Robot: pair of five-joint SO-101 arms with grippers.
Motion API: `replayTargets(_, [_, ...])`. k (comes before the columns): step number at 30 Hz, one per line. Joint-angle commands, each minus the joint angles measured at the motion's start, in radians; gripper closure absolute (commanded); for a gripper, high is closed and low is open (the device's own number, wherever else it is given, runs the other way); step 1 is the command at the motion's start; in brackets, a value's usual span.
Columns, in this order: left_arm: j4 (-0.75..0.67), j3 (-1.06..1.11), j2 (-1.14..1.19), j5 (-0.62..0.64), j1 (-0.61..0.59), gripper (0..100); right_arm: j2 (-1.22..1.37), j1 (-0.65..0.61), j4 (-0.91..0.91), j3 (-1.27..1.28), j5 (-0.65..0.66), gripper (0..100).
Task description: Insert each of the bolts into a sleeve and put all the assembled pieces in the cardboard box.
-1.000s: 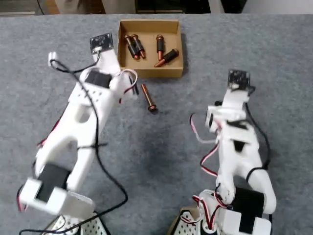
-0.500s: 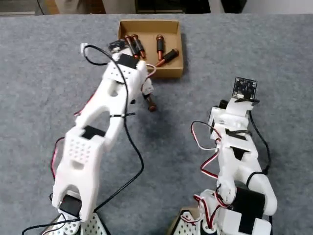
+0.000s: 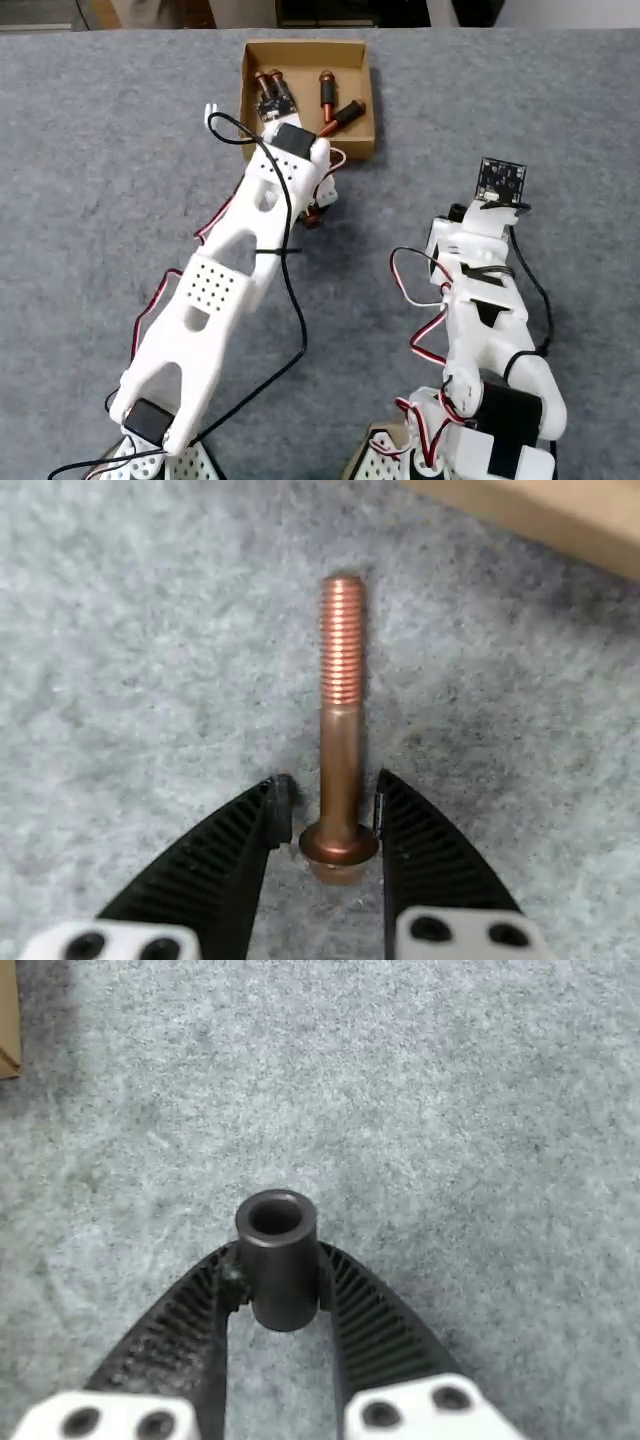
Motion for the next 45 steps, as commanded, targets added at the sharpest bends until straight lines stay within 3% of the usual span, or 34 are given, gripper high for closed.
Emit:
replayTargets(1, [0.025, -0.041, 0.027, 0.005, 0.002, 86, -0.045, 0.013, -0.025, 0.002, -0.009, 99.7])
replayTargets(5, [0.020, -0.044, 0.022, 0.000, -0.025, 98, -0.045, 0.013, -0.025, 0.002, -0.009, 99.7])
replayTargets(11, [0.066, -0.121, -0.050, -0.130, -0.075, 98, -0.045, 0.013, -0.025, 0.002, -0.009, 99.7])
replayTargets(18, [0.066, -0.026, -0.234, -0.674, -0.075, 98, -0.045, 0.012, -0.025, 0.002, -0.009, 99.7])
replayTargets(22, [0.066, 0.241, -0.387, -0.944, -0.103, 98, -0.044, 0.012, -0.055, 0.010, -0.009, 99.7])
replayTargets(33, [0.054, 1.194, -1.024, -1.476, -0.178, 98, -0.044, 0.012, -0.057, 0.010, -0.009, 99.7])
replayTargets(42, [-0.061, 1.789, -1.465, -1.909, -0.270, 98, -0.044, 0.010, -0.054, 0.012, -0.009, 99.7])
replayTargets(45, [-0.227, 1.930, -1.541, -1.992, -0.296, 98, -0.044, 0.010, -0.054, 0.012, -0.009, 99.7])
